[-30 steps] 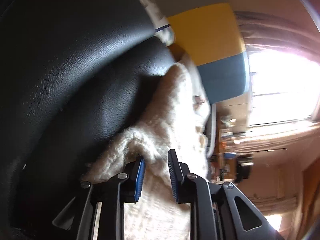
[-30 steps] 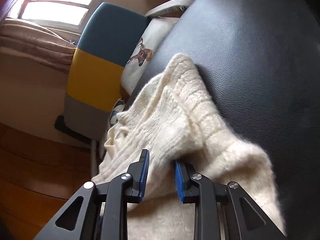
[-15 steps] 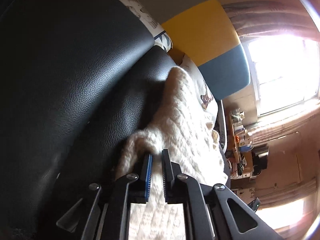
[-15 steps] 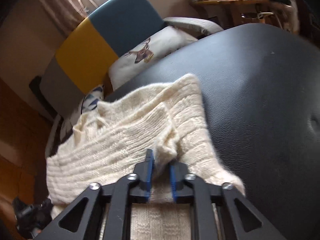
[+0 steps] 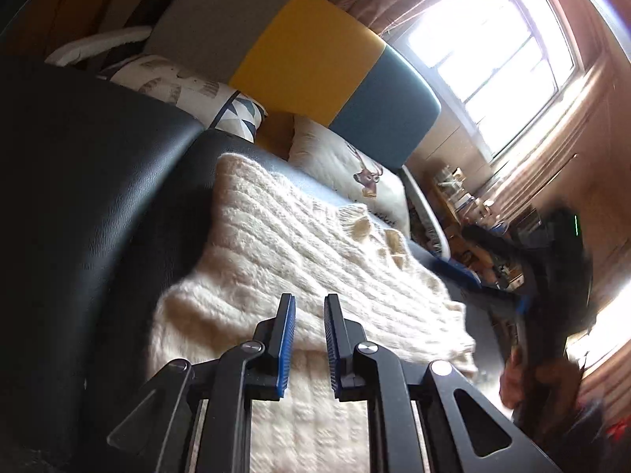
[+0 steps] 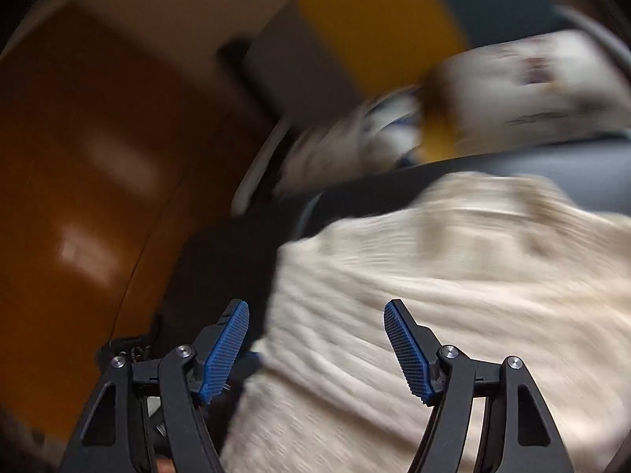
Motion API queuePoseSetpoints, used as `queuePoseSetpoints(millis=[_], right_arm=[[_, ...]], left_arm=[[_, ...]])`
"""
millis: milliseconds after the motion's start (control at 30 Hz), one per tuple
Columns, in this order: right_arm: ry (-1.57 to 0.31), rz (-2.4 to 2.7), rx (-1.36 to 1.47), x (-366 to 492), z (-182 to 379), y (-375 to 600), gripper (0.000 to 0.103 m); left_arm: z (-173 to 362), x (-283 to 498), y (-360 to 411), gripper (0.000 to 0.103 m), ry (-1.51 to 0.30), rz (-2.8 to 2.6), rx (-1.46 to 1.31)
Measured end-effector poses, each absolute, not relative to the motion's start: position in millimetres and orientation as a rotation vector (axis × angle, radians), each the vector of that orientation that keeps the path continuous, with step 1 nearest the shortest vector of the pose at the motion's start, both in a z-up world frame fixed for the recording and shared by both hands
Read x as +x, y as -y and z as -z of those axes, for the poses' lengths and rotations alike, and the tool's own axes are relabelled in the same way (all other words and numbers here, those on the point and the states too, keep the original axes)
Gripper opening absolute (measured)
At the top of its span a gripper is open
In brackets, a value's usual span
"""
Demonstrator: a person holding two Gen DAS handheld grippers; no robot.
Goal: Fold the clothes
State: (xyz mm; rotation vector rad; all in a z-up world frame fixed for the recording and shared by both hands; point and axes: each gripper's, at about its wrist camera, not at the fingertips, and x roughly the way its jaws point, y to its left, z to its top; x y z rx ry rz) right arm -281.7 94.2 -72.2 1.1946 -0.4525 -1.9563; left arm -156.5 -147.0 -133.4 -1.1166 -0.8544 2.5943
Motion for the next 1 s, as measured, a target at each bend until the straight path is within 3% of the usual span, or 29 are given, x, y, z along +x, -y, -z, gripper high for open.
queuePoseSetpoints(millis=[267,400,600,700,867,1000], right_arm=[[0.079,1.676,1.453,-319,122,48,0.071],[0.148,1.828,1.42,-342,135,56,0.051],[0.326,1.833,1.386,-343,127,26,0.052],[0.367,1.852,1.312,-330,103,-3,0.062],[0.471,1.911,1.304,-300,97,-65,0.068],[0.561,2.026,1.347,-280,115,-122,0.068]], left_arm=[[169,-157,145,0.014,0.919,-2.532,-1.185],[170,-153,137,0.014,0.857,-2.534,-1.216],[164,-145,149,0.012,0.948,-2.48,-1.221],[146,-137,164,0.015,0.99,-2.514,-1.126],[127,-153,174,0.017,0.956,-2.561,-1.084],[151,-171,170,0.016,0.839,-2.572,-1.283]])
